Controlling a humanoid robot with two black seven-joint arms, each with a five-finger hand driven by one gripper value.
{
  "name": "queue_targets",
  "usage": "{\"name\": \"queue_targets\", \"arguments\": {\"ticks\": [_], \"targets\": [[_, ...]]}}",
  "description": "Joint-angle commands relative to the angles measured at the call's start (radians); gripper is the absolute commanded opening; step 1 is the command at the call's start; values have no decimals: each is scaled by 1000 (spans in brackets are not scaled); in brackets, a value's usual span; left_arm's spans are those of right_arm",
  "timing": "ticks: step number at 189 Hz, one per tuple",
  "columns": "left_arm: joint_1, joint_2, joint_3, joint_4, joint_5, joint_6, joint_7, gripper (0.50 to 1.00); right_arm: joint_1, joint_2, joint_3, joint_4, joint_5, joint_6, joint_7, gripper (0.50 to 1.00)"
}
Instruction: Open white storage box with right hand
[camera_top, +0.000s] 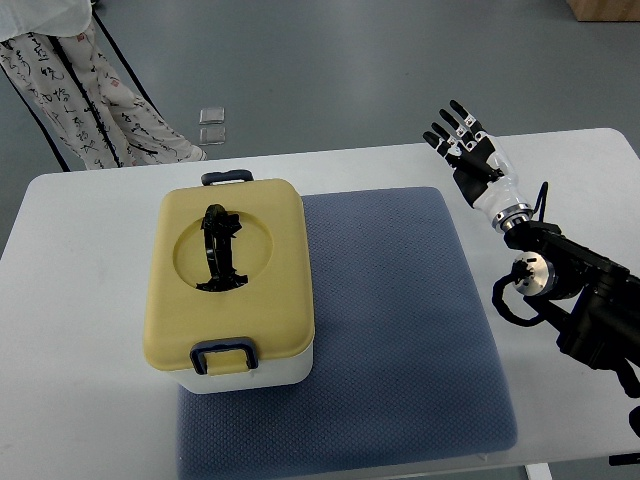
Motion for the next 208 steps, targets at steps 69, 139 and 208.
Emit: {"name": "queue_targets", "arguments": {"ticks": [69, 139, 208], "targets": [[-11, 0, 2, 2, -1, 1, -1, 1000, 0, 0, 0, 0, 0, 0, 0, 930], [-9, 0, 2, 0, 0, 1, -1, 1000, 0, 0, 0, -2, 0, 0, 0, 930], [-9, 0, 2, 0, 0, 1, -1, 1000, 2, -5, 0, -9, 0, 2, 0, 930]]}}
